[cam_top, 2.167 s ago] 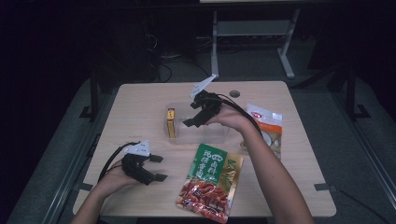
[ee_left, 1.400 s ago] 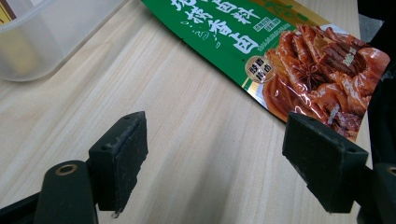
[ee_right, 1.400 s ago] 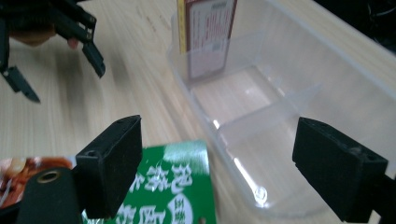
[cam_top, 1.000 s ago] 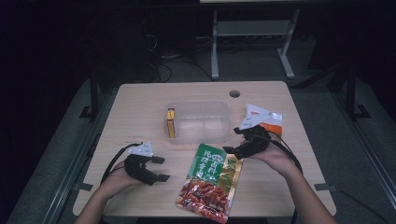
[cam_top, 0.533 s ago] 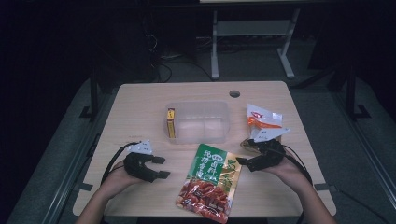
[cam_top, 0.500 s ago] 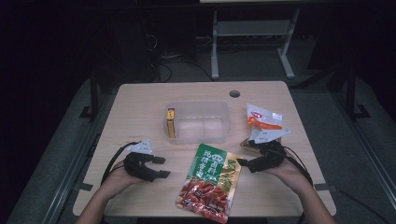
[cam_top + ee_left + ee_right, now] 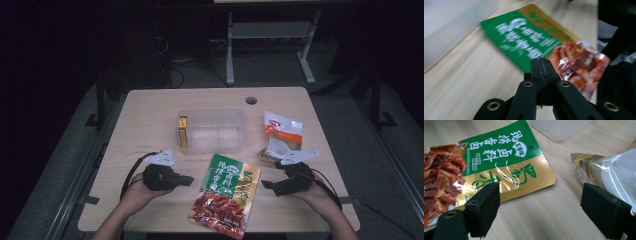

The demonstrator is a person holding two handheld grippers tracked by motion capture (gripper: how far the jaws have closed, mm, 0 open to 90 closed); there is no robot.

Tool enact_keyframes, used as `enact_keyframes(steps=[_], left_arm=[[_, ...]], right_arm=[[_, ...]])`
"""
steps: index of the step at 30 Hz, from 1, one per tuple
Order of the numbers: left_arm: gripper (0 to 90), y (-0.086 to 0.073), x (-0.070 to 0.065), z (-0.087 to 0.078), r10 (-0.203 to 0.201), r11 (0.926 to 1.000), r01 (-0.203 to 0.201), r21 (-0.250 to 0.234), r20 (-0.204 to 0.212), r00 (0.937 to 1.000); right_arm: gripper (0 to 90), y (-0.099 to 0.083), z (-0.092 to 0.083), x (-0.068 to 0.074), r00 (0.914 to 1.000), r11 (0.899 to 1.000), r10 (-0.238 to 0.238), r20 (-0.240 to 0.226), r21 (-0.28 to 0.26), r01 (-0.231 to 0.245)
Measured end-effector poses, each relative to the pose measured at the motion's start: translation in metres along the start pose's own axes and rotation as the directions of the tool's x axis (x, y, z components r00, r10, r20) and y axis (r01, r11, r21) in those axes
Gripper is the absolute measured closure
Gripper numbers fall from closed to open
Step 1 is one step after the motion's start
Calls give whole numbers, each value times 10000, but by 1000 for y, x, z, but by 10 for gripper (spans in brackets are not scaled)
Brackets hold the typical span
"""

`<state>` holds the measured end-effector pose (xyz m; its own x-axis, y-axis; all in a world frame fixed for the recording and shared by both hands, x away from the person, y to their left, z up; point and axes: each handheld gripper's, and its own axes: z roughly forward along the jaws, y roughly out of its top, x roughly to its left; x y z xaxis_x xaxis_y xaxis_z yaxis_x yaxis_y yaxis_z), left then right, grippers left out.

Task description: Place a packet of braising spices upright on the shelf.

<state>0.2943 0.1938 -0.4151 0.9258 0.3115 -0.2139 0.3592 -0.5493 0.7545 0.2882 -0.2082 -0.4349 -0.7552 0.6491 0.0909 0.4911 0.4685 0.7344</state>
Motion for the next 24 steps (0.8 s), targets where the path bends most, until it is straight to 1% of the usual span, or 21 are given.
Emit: enact_keyframes(steps=[1, 2, 3, 4, 6, 7, 8, 9, 11, 14, 18, 19, 20, 21, 22, 24], left_arm=[[895, 2, -4, 4, -48, 10000, 48, 53, 96, 9999], [895, 5, -8, 11, 171, 9997, -175, 190, 242, 9996], [895, 6, -11, 17, 180, 9993, -190, 326, 323, 9993], [895, 7, -15, 23, 97, 9989, -118, 454, 448, 9989], [895, 8, -23, 35, 165, 9979, -204, 616, 631, 9979], [895, 9, -27, 41, 320, 9966, -378, 738, 776, 9965], [895, 9, -36, 51, 340, 9957, -417, 823, 929, 9951], [895, 9, -36, 51, 340, 9957, -417, 823, 929, 9951], [895, 10, -44, 61, 507, 9946, -601, 841, 1095, 9927], [895, 14, -55, 77, 714, 9925, -831, 894, 1263, 9894], [895, 15, -66, 101, 935, 9870, -1106, 1164, 1428, 9853], [895, 15, -69, 106, 870, 9866, -1052, 1250, 1436, 9858], [897, 15, -71, 111, 966, 9826, -1160, 1450, 1346, 9862], [897, 14, -73, 115, 1047, 9798, -1250, 1563, 1318, 9857], [897, 14, -73, 117, 1097, 9787, -1308, 1584, 1356, 9847], [899, 14, -74, 118, 1096, 9772, -1310, 1669, 1320, 9852]], right_arm=[[159, 0, 0, 0, 10000, 10000, 18, -13, 27, -18], [159, 0, 1, 0, 10000, 10000, -4, -29, 42, 4], [159, 0, 2, 0, 10000, 10000, -43, -36, 89, 43], [159, 0, 2, 0, 10000, 9999, -55, -65, 115, 56], [159, -1, 3, 0, 9999, 9999, -72, -92, 136, 73], [159, -2, 3, 0, 9999, 9998, -104, -82, 146, 106], [159, -2, 4, 0, 9999, 9998, -105, -95, 184, 106], [159, -2, 4, 0, 9999, 9998, -105, -95, 184, 106], [159, -2, 5, 0, 9999, 9997, -77, -102, 240, 79], [159, -2, 6, 0, 9998, 9994, -162, -134, 307, 166], [159, -2, 6, 2, 9997, 9989, -186, -140, 433, 192], [159, -2, 7, 2, 9997, 9988, -189, -133, 449, 195], [159, -2, 7, 2, 9998, 9989, -165, -126, 427, 170], [159, -2, 7, 2, 9998, 9989, -165, -126, 427, 170], [159, -2, 7, 1, 9998, 9989, -169, -124, 425, 175], [159, -2, 6, 1, 9997, 9990, -190, -138, 400, 195]])
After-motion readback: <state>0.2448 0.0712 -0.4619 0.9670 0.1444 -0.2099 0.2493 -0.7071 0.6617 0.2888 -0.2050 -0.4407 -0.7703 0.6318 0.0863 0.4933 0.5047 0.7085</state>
